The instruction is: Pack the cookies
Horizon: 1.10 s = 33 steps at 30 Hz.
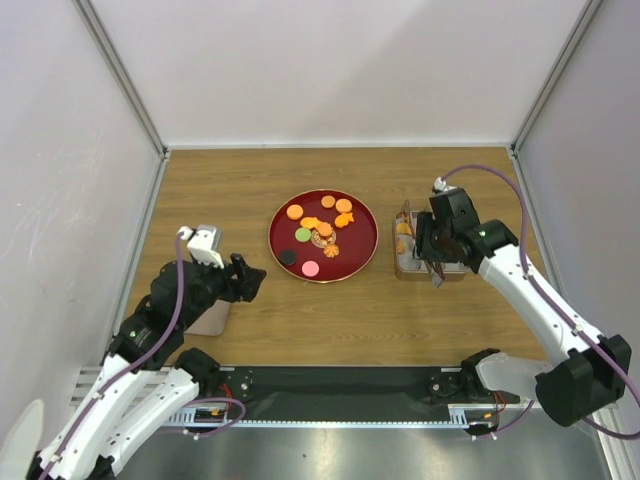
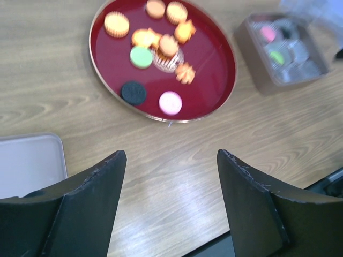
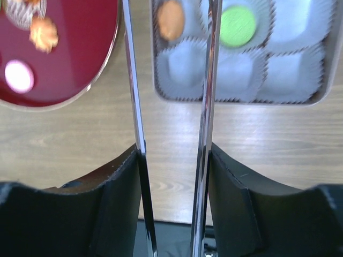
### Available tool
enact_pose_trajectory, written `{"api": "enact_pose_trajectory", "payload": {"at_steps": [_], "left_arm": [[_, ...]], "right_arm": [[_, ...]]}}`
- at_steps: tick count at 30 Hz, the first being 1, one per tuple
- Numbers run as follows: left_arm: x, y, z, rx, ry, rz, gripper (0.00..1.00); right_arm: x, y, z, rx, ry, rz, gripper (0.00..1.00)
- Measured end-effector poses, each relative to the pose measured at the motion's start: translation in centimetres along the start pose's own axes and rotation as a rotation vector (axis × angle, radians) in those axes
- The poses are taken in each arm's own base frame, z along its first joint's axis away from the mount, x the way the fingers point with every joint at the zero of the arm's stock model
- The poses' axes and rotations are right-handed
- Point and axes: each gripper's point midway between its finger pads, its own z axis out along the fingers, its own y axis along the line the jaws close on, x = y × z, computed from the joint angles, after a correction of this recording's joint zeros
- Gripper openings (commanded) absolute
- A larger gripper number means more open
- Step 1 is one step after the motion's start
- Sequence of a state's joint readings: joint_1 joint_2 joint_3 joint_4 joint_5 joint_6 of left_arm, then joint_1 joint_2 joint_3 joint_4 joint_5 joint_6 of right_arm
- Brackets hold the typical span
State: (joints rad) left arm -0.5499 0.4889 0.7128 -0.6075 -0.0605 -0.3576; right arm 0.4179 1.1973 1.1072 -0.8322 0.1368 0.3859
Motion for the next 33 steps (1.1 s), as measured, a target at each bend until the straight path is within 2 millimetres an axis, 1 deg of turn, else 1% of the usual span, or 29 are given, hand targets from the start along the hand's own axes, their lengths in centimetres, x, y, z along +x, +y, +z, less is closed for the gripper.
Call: {"api": "enact_pose_trajectory", "payload": {"at_steps": [2,4,8,11,13,15,18,25,29,33], "left_arm": [[-0.5,-0.2,-0.5,0.015,-0.03,-0.001,0.75],[-0.6,-0.4,-0.6,0.023,-0.035,0.001,0.75],[-0.3,-0.5,-0.4,0.028,-0.02,0.003,0.74],[-0.1,-0.6,-0.2,0.03,-0.005,0.005,0.75],[0.0,-0.6,-0.1,0.03,-0.002,0.005,0.75],[-0.1,-0.6,-0.1,0.03,-0.004,0.005,0.75],[0.0,-0.6,-0.1,0.029,-0.003,0.005,0.75],[0.0,-0.6,-0.1,0.028,-0.002,0.005,0.75],[0.0,-0.6,-0.1,0.028,-0.002,0.005,0.75],[0.0,-0.6,-0.1,0.029,-0.002,0.005,0.75]], "right_arm": [[1.1,0.4,-0.2,-0.031,0.021,-0.005,0.51],[1.8,1.3,-0.4,-0.059,0.037,-0.028,0.51],[2.8,4.0,-0.7,-0.108,0.062,-0.108,0.51],[2.7,6.5,-0.6,-0.136,0.073,-0.163,0.52],[2.5,8.0,-0.2,-0.147,0.079,-0.196,0.52],[2.5,9.0,0.4,-0.153,0.089,-0.218,0.52],[2.8,9.8,1.6,-0.147,0.111,-0.242,0.53],[3.9,10.8,4.0,-0.138,0.149,-0.292,0.56],[4.5,11.6,5.2,-0.141,0.167,-0.328,0.55],[4.4,13.1,6.5,-0.148,0.172,-0.352,0.56]]}}
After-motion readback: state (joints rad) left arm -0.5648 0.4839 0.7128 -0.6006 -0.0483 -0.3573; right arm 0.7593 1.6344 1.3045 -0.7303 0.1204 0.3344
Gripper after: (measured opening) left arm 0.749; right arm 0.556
